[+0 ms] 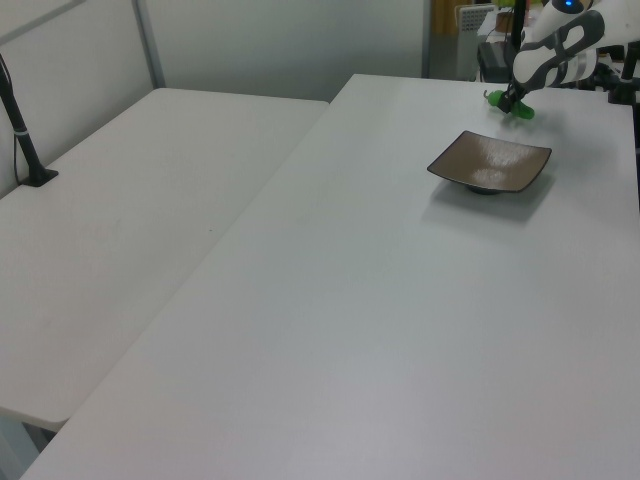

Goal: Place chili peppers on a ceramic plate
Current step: 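Lower the gripper onto the green chili pepper and close on it, then lift the chili pepper and carry it over the brown plate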

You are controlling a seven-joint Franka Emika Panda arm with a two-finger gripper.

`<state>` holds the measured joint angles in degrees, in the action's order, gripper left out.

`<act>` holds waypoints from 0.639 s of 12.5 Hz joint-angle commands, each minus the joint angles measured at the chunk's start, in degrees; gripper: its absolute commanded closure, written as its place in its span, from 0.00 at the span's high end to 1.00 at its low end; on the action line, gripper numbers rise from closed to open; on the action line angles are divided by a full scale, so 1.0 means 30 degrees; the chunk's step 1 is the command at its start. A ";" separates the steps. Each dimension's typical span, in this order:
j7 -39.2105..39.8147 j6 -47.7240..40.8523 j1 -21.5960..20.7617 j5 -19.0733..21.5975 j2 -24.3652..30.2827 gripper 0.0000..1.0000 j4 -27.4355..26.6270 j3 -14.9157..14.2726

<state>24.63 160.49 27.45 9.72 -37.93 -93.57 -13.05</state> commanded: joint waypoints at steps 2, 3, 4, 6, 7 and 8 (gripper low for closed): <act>0.0550 -0.0114 -0.0125 0.0715 0.1124 0.29 -0.0156 0.0745; 0.0550 -0.1016 -0.0125 0.0715 0.1651 0.29 -0.0419 0.0922; 0.0550 -0.2185 -0.0270 0.0715 0.2178 0.29 -0.0451 0.0952; 0.0376 -0.4849 -0.0621 0.0773 0.3582 0.29 -0.0858 0.1069; 0.0345 -0.6052 -0.0681 0.0774 0.4634 0.29 -0.1441 0.1157; 0.0316 -0.7282 -0.0682 0.0803 0.5689 0.29 -0.1969 0.1506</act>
<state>24.62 145.80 26.15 10.43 -29.93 -92.88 -9.76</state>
